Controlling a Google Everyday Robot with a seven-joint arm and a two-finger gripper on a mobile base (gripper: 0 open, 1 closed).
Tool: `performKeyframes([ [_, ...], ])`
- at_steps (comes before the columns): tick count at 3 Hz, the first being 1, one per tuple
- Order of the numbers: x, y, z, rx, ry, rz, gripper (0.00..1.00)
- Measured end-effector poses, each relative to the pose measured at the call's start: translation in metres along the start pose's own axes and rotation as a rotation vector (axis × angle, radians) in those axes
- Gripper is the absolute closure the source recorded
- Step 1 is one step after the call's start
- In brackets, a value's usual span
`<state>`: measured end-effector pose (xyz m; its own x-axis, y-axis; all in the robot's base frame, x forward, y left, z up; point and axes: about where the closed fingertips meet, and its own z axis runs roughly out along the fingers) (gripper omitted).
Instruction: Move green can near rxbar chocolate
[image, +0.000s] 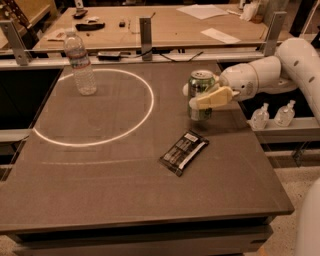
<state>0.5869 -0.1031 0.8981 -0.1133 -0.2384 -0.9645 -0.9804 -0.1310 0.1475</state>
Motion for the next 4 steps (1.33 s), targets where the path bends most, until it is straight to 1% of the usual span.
performKeyframes([
  [1, 0.023, 0.018, -0.009, 0.045, 0.021, 0.039, 1.0],
  [2, 0.038, 0.028, -0.021, 0.097, 0.029, 0.059, 1.0],
  [3, 0.041, 0.034, -0.033, 0.146, 0.026, 0.036, 1.0],
  [4, 0.041, 0.041, -0.037, 0.189, 0.055, -0.034, 0.82],
])
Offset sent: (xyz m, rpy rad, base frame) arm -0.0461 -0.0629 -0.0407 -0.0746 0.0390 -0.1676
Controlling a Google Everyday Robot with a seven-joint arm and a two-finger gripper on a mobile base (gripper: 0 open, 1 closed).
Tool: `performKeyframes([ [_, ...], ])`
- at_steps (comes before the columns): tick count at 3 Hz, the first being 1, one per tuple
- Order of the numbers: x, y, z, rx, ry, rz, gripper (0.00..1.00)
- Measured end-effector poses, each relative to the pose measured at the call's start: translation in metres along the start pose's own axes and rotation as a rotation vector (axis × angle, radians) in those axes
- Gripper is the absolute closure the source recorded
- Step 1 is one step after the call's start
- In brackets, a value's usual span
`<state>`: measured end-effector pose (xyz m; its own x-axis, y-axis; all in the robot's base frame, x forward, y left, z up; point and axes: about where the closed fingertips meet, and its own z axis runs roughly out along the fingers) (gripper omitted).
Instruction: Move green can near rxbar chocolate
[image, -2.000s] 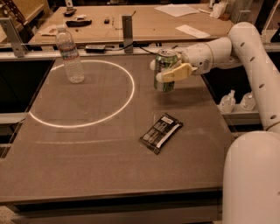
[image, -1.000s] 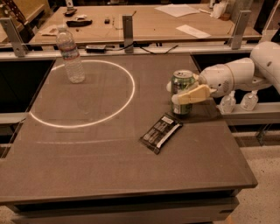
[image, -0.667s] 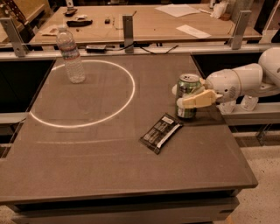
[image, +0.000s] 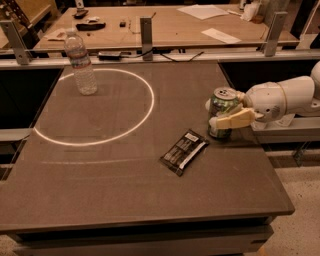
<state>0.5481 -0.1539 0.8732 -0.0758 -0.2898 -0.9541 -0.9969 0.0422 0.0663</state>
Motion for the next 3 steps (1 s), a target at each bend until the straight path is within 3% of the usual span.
performKeyframes([
  [1, -0.003, 0.0083, 0.0018, -0.011, 0.03, -0.073, 0.57],
  [2, -0.0023, 0.0138, 0.0062, -0.034, 0.017, -0.08, 0.35],
  [3, 0.0026, 0.0174, 0.0084, -0.041, -0.003, -0.049, 0.12],
])
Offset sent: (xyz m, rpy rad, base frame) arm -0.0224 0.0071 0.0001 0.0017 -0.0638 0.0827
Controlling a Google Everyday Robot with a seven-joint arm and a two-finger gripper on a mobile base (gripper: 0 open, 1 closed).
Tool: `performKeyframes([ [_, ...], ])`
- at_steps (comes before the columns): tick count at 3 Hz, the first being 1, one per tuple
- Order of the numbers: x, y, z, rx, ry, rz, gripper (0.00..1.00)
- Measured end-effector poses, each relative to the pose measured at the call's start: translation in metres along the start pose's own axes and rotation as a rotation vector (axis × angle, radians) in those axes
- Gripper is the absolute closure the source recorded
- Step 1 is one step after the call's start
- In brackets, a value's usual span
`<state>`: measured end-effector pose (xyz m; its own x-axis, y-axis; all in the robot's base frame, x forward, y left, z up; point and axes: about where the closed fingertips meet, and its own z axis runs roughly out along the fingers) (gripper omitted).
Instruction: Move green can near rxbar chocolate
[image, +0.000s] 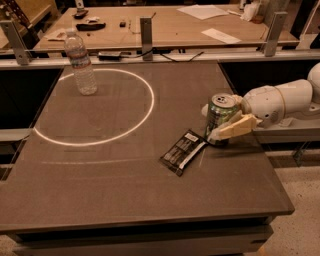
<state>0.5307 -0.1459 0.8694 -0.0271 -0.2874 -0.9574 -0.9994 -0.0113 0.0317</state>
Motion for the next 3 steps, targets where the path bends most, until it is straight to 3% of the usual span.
performKeyframes([
  [1, 0.003, 0.003, 0.002, 0.0, -0.017, 0.027, 0.0],
  [2, -0.003, -0.015, -0.023, 0.043, -0.042, 0.057, 0.0],
  [3, -0.003, -0.015, -0.022, 0.042, -0.042, 0.058, 0.0],
])
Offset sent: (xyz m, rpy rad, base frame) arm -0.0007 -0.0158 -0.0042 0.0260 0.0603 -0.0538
